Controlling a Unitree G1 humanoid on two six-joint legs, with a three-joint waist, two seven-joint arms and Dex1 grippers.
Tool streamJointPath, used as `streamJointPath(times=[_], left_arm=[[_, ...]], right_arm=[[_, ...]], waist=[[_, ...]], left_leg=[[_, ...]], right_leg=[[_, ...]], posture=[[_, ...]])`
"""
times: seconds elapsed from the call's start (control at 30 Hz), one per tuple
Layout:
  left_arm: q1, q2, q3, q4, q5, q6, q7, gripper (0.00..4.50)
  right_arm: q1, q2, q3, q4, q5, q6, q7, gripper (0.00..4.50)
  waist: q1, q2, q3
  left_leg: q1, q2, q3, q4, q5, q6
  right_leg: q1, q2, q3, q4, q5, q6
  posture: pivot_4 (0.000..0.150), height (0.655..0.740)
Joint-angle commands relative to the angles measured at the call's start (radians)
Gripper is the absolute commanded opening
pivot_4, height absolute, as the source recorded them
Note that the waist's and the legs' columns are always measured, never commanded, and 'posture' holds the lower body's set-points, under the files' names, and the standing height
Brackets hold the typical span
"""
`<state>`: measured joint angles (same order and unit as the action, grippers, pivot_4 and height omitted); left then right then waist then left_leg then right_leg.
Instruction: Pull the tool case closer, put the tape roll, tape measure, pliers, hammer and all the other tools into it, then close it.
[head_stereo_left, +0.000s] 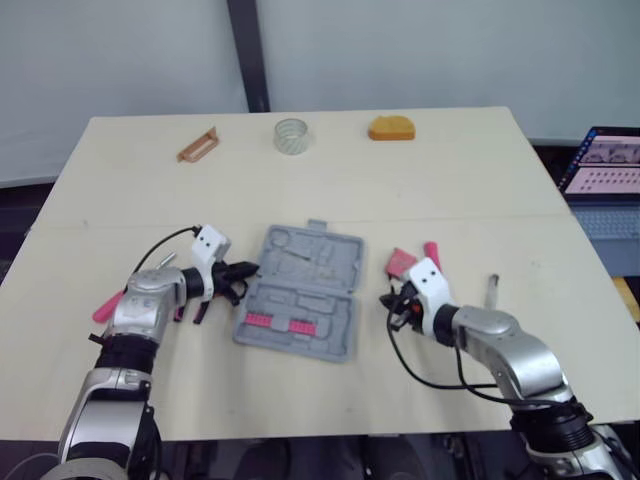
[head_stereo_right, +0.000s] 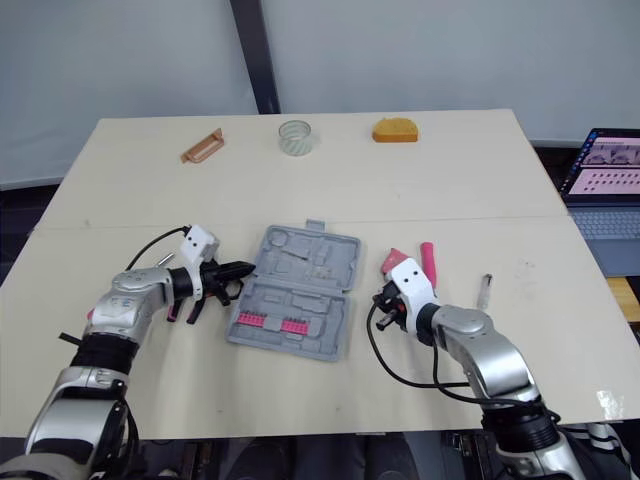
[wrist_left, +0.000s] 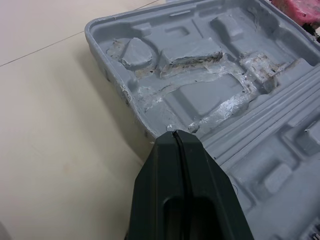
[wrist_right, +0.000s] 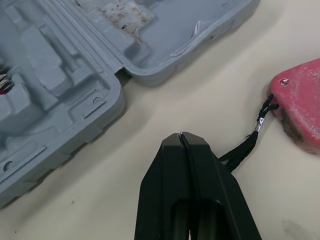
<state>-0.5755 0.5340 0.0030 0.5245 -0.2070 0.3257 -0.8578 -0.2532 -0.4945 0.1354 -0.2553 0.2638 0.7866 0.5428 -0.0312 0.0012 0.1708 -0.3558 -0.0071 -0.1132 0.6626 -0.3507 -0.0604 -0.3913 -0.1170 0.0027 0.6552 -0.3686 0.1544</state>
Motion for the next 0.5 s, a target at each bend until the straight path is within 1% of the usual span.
streamJointPath(times=[0.03,0.27,0.5], left_arm=[[0.004,0.018,0.024,-0.038,-0.010,0.006,-0.008,0.00],[0.012,0.044,0.050,-0.086,-0.032,0.052,-0.018,0.00],[0.034,0.076,0.042,-0.162,-0.039,0.119,-0.036,0.00]], right_arm=[[0.002,0.007,-0.002,-0.032,-0.006,0.001,-0.012,0.05],[0.013,0.011,-0.003,-0.047,-0.010,0.006,-0.015,0.05],[0.012,0.023,0.003,-0.047,-0.018,0.000,-0.023,0.05]], waist=[[0.000,0.000,0.000],[0.000,0.000,0.000],[0.000,0.000,0.000]], left_leg=[[0.000,0.000,0.000,0.000,0.000,0.000],[0.000,0.000,0.000,0.000,0.000,0.000],[0.000,0.000,0.000,0.000,0.000,0.000]], right_leg=[[0.000,0.000,0.000,0.000,0.000,0.000],[-0.001,0.000,0.000,0.000,0.000,0.000],[-0.001,0.000,0.000,0.001,0.000,0.000]], posture=[[0.150,0.7400],[0.150,0.7400],[0.150,0.7400]])
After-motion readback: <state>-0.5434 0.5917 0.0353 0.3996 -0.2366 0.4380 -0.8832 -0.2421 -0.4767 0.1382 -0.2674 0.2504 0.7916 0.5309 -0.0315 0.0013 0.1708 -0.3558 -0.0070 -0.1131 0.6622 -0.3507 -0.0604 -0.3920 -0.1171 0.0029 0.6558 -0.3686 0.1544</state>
